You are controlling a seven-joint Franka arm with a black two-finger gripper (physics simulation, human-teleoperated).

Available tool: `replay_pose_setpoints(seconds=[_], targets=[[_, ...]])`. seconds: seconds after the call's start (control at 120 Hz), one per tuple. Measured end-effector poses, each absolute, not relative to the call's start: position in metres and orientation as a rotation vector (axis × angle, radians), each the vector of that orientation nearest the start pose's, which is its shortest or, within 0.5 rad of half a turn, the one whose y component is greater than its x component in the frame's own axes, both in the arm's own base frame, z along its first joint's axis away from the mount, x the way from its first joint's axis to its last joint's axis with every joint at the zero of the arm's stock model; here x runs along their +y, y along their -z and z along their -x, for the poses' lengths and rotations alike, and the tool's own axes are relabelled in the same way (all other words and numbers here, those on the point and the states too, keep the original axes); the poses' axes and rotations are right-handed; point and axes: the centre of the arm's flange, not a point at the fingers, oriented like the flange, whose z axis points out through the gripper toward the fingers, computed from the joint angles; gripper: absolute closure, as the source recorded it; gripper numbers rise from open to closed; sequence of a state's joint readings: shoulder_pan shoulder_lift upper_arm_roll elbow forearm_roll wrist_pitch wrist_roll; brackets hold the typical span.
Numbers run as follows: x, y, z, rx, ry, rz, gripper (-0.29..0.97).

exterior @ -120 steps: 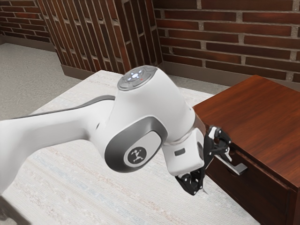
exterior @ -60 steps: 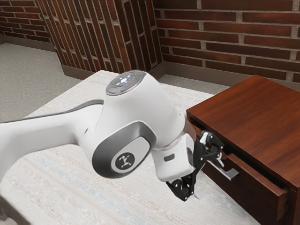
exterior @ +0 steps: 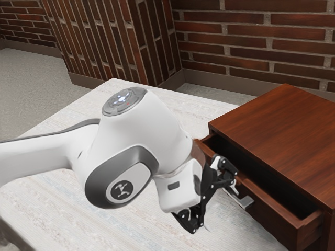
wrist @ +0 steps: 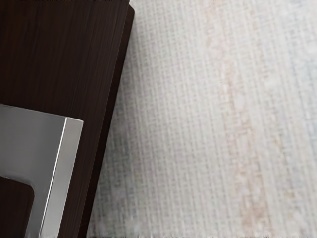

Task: Pull the drawer handle with one arm to open the drawer

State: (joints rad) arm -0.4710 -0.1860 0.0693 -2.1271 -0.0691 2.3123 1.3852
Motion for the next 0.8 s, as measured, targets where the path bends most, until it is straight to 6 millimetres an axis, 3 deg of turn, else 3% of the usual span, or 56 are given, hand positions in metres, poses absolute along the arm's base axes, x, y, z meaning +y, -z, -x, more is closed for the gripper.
replay_pose_setpoints(seconds=[0.208, 0.8], targets=[[-0.199, -0.534, -0.472, 2.285, 0.557, 1.911, 0.06], [-0.181, -0.538, -0.434, 2.281, 0.578, 1.913, 0.04]])
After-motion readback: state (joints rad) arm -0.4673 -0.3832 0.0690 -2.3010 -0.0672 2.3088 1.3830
